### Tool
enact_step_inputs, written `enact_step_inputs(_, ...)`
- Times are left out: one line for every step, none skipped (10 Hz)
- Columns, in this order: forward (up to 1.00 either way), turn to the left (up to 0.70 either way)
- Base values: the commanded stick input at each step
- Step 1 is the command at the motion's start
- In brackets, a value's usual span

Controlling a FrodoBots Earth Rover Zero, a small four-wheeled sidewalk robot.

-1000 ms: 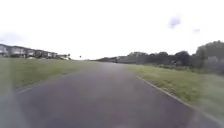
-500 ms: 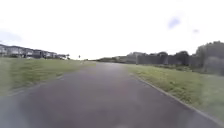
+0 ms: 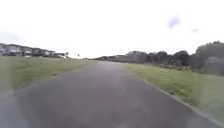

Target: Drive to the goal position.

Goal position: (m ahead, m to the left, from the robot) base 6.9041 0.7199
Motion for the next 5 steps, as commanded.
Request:
enact_step_inputs(0.7, 0.0)
enact_step_inputs(0.7, 0.0)
enact_step_inputs(0.7, 0.0)
enact_step_inputs(0.7, 0.0)
enact_step_inputs(0.7, 0.0)
